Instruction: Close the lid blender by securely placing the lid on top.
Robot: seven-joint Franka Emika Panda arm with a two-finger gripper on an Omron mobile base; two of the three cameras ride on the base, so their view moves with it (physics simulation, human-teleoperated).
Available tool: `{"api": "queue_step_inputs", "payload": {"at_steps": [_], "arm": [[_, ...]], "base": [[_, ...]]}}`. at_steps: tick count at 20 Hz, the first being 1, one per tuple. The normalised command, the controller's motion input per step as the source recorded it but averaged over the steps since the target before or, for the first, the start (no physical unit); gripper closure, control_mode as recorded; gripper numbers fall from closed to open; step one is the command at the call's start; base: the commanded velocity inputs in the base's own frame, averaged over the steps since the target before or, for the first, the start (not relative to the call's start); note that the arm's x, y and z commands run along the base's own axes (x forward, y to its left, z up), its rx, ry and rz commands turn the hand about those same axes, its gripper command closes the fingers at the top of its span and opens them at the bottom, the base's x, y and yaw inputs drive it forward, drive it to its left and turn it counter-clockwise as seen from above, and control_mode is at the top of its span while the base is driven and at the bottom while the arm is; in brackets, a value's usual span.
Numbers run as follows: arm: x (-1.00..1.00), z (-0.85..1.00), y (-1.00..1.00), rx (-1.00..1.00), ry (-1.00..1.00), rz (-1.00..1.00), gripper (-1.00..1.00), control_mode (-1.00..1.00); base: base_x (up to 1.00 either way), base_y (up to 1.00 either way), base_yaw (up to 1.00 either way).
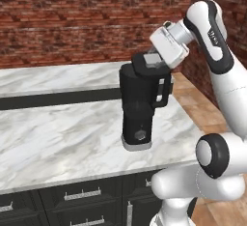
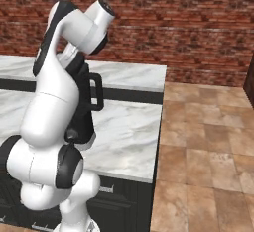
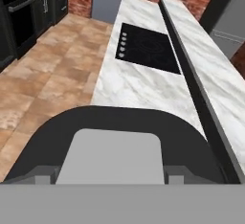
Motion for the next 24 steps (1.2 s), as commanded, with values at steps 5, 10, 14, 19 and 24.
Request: {"api": "queue_step_inputs", "payload": {"at_steps": [5,10,14,19,24], "arm": [[0.55,-0.03,0.36,0.0,0.22,0.0,1.0,-1.0],[0.28,-0.17,0.06,0.0,0.06,0.0,1.0,-1.0],[0.43,-0.17,0.0,0.0,0.0,0.0,1.0,-1.0],[0.59,-0.04,0.0,0.02,0.0,0.0,1.0,-1.0],[0.31,0.0,-0.02,0.01,-0.03,0.0,1.0,-1.0]], "base": [[0.0,0.0,0.0],[0.0,0.0,0.0],[0.0,0.0,0.0],[0.0,0.0,0.0],[0.0,0.0,0.0]]}}
